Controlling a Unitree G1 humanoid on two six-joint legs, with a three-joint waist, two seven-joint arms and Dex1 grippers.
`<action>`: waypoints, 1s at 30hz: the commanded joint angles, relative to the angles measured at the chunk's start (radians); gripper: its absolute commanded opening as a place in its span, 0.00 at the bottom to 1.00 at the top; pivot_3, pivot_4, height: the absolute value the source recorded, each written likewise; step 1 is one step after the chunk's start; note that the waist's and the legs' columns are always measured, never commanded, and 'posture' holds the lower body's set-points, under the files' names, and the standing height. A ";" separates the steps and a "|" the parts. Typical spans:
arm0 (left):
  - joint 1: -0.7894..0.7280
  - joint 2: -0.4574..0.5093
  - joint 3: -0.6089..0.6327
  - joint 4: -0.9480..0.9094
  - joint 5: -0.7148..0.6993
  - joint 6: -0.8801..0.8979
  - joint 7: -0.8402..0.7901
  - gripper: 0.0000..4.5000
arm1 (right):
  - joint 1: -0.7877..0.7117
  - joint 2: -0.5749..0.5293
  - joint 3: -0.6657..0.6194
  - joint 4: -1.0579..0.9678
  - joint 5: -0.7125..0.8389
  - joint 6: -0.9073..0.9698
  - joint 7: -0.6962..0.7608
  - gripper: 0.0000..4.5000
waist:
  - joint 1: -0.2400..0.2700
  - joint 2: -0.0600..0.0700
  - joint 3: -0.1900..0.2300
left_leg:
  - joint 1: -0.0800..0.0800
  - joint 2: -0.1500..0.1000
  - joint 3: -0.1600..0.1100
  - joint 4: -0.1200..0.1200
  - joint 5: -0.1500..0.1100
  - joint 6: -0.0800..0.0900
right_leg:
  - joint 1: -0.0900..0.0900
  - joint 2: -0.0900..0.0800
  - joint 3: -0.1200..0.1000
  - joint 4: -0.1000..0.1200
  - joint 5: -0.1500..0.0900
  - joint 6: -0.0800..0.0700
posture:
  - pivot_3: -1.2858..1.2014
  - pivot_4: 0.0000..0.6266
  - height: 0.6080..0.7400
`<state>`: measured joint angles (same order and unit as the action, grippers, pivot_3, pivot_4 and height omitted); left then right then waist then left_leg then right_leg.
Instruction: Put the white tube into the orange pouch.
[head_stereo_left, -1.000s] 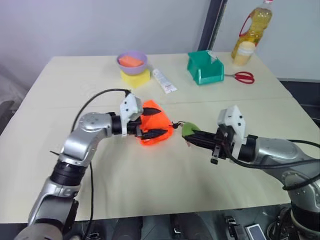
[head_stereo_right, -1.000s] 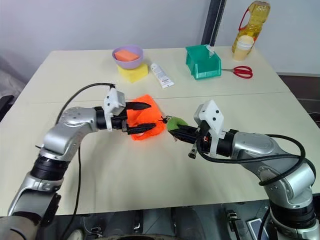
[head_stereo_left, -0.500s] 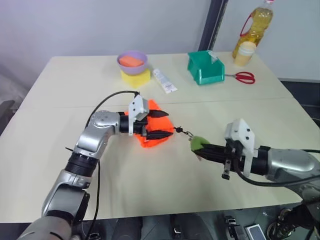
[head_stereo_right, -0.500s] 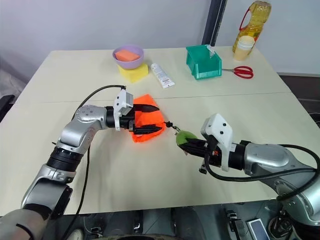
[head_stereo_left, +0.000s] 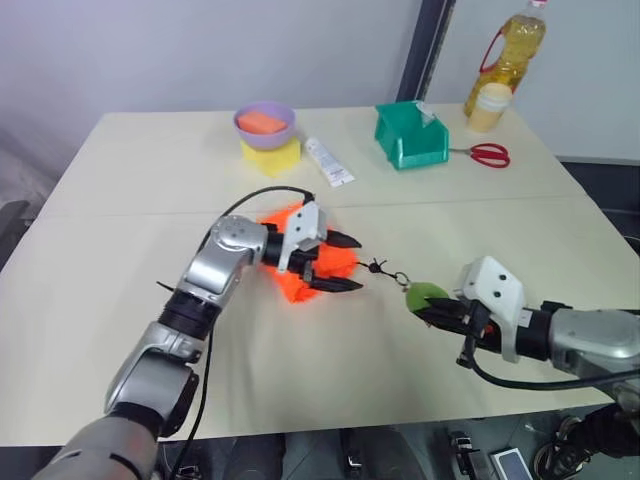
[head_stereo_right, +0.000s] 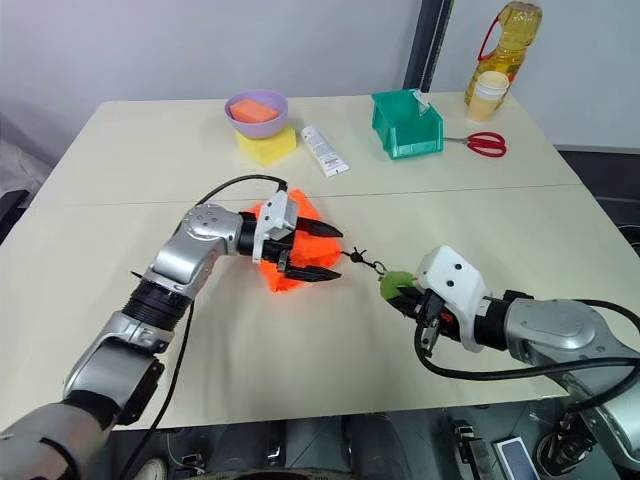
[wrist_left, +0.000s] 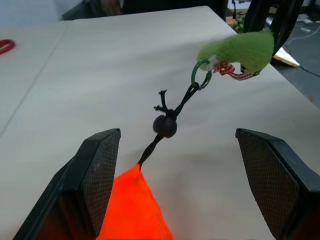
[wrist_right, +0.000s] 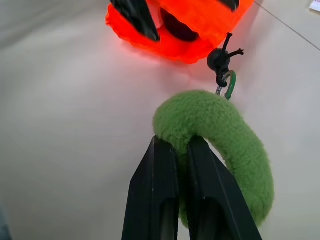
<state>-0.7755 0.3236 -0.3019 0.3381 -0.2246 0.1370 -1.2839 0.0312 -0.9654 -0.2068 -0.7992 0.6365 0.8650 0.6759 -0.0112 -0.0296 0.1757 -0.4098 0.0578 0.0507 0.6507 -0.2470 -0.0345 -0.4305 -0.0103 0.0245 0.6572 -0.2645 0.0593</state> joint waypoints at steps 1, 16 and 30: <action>-0.032 -0.010 -0.003 0.009 0.015 -0.029 -0.010 0.87 | 0.004 -0.020 0.014 0.004 -0.057 -0.045 0.008 0.00 | -0.001 0.000 0.000 | 0.000 0.000 0.000 0.000 0.000 0.000 | 0.000 0.000 0.000 0.000 0.000 0.000 | 0.52 0.24 0.93; -0.028 0.030 -0.042 -0.003 0.047 0.051 -0.081 0.87 | -0.109 -0.013 0.346 0.063 -0.307 -0.156 0.039 0.00 | 0.001 0.000 0.000 | 0.000 0.000 0.000 0.001 0.000 0.000 | 0.000 0.000 0.000 0.000 0.000 0.000 | 0.52 0.24 0.93; -0.205 -0.050 -0.102 0.362 0.198 -0.416 -0.139 0.87 | -0.040 -0.026 0.295 0.023 -0.319 -0.145 0.072 0.00 | 0.001 0.000 0.000 | 0.000 -0.001 0.000 0.002 0.000 0.001 | 0.000 0.000 0.000 0.000 0.000 0.000 | 0.52 0.24 0.93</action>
<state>-0.9482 0.2826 -0.4046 0.6648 -0.0469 -0.1982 -1.4204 -0.0164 -0.9814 0.1307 -0.7468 0.3222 0.7233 0.7498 -0.0101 -0.0298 0.1758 -0.4100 0.0572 0.0502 0.6522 -0.2474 -0.0338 -0.4301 -0.0103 0.0243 0.6573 -0.2644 0.0592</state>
